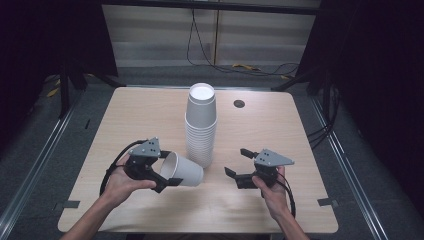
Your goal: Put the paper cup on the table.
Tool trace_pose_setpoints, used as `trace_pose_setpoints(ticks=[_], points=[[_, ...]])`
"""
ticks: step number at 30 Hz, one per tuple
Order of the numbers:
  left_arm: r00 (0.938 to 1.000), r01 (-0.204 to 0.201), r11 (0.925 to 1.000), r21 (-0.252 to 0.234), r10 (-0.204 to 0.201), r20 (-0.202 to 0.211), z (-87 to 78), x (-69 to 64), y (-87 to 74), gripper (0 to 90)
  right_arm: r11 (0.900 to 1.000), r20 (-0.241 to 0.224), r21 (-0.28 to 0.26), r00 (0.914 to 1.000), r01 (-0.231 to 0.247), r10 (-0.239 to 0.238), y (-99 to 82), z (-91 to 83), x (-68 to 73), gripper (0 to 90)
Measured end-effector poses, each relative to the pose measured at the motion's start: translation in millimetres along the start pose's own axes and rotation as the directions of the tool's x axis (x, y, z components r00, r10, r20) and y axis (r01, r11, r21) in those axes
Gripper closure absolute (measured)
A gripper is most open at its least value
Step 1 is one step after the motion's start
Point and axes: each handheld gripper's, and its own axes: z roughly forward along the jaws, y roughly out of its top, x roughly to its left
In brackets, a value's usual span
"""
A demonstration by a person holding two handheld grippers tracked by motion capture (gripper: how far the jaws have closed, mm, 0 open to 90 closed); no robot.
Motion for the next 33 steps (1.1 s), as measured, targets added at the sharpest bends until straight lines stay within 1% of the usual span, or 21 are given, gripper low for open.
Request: trace_pose_setpoints(ticks=[1, 3, 5, 7, 9, 11, 12, 13, 14, 17, 21, 22, 23, 24, 25, 26, 27, 28, 30, 31, 33], points=[[1.0, -0.001, 1.0, 0.005, 0.001, -0.009, -2.1, 0.9, 0.6, 10.4, 0.9999, 0.036, -0.006, 0.9993, 0.009, -0.009, -1.1, -2.4, 0.5, 13.5], [0.9994, -0.006, 0.9999, 0.009, 0.006, -0.033, -6.7, 2.5, 2.0, 10.3, 1.0, 0.064, -0.005, 0.998, 0.001, -0.001, -3.2, -6.4, 0.8, 13.3], [0.9992, -0.007, 0.9999, 0.009, 0.008, -0.04, -11.6, 3.6, 3.6, 10.4, 1.0, 0.091, 0.0, 0.9958, -0.003, 0.003, -5.7, -9.2, 1.7, 13.3], [0.9989, -0.01, 0.9999, 0.012, 0.011, -0.045, -13.8, 4.1, 4.1, 10.4, 1.0, 0.092, 0.002, 0.9957, -0.005, 0.005, -6.9, -9.9, 1.9, 13.4], [0.9984, 0.001, 0.9999, 0.015, 0.0, -0.057, -18.4, 5.5, 4.0, 10.3, 0.9999, 0.101, 0.002, 0.9948, -0.015, 0.014, -8.0, -9.8, 1.3, 13.3], [0.9974, 0.002, 0.9997, 0.025, 0.0, -0.071, -22.7, 10.1, 2.2, 10.2, 0.9981, 0.08, 0.024, 0.9953, -0.057, 0.055, -8.4, -9.8, -0.8, 13.5], [0.9969, 0.011, 0.9997, 0.022, -0.01, -0.078, -23.5, 12.1, 0.9, 10.1, 0.9976, 0.075, 0.02, 0.9951, -0.067, 0.065, -8.6, -9.8, -1.9, 13.4], [0.9959, 0.009, 0.9994, 0.034, -0.006, -0.091, -25.3, 15.0, -0.3, 9.8, 0.9974, 0.077, 0.018, 0.9947, -0.07, 0.069, -8.6, -10.4, -2.0, 13.4], [0.9945, 0.02, 0.9991, 0.039, -0.016, -0.103, -26.8, 18.3, -1.9, 9.6, 0.998, 0.081, 0.015, 0.9949, -0.062, 0.06, -8.1, -11.1, -2.3, 13.4], [0.9893, 0.052, 0.9975, 0.047, -0.045, -0.139, -30.6, 28.4, -8.5, 9.5, 0.9981, 0.095, 0.003, 0.9936, -0.061, 0.061, -8.1, -12.4, -3.4, 13.4], [0.9796, 0.073, 0.9949, 0.07, -0.058, -0.193, -33.1, 39.0, -14.1, 9.5, 0.9977, 0.115, -0.004, 0.9911, -0.067, 0.067, -10.9, -12.6, -7.0, 13.6], [0.9779, 0.077, 0.9947, 0.069, -0.062, -0.2, -32.9, 41.3, -14.9, 9.5, 0.9977, 0.117, -0.004, 0.9908, -0.068, 0.068, -11.4, -12.5, -7.8, 13.6], [0.9779, 0.077, 0.9947, 0.069, -0.062, -0.2, -32.9, 41.3, -14.9, 9.4, 0.9977, 0.117, -0.004, 0.9908, -0.068, 0.068, -11.4, -12.5, -7.8, 13.6], [0.9759, 0.087, 0.9934, 0.074, -0.07, -0.206, -33.2, 43.4, -15.3, 9.4, 0.9976, 0.117, -0.006, 0.9907, -0.069, 0.069, -11.6, -12.2, -8.0, 13.6], [0.9707, 0.101, 0.9913, 0.085, -0.079, -0.227, -32.8, 46.8, -16.0, 9.3, 0.9975, 0.115, -0.007, 0.9909, -0.07, 0.07, -11.6, -11.9, -7.7, 13.6], [0.9688, 0.109, 0.9897, 0.094, -0.084, -0.233, -32.3, 49.1, -16.3, 9.2, 0.9975, 0.109, -0.009, 0.9915, -0.07, 0.071, -11.5, -11.5, -7.3, 13.6], [0.9688, 0.109, 0.9897, 0.094, -0.084, -0.233, -32.3, 49.1, -16.3, 9.2, 0.9975, 0.109, -0.009, 0.9915, -0.07, 0.071, -11.5, -11.5, -7.3, 13.6], [0.9646, 0.123, 0.9868, 0.106, -0.094, -0.247, -30.9, 52.7, -16.5, 9.2, 0.998, 0.107, -0.007, 0.9922, -0.063, 0.064, -11.4, -10.9, -6.6, 13.6], [0.9601, 0.13, 0.9846, 0.118, -0.095, -0.263, -29.2, 55.8, -16.2, 9.2, 0.9979, 0.102, -0.011, 0.9926, -0.064, 0.064, -11.4, -9.9, -6.2, 13.6], [0.9601, 0.13, 0.9846, 0.118, -0.095, -0.263, -29.2, 55.8, -16.2, 9.2, 0.9979, 0.102, -0.011, 0.9926, -0.064, 0.064, -11.4, -9.9, -6.2, 13.6], [0.956, 0.131, 0.9811, 0.142, -0.088, -0.28, -26.7, 61.2, -14.8, 9.2, 0.9979, 0.101, -0.011, 0.9928, -0.064, 0.065, -11.3, -9.6, -6.1, 13.6]])
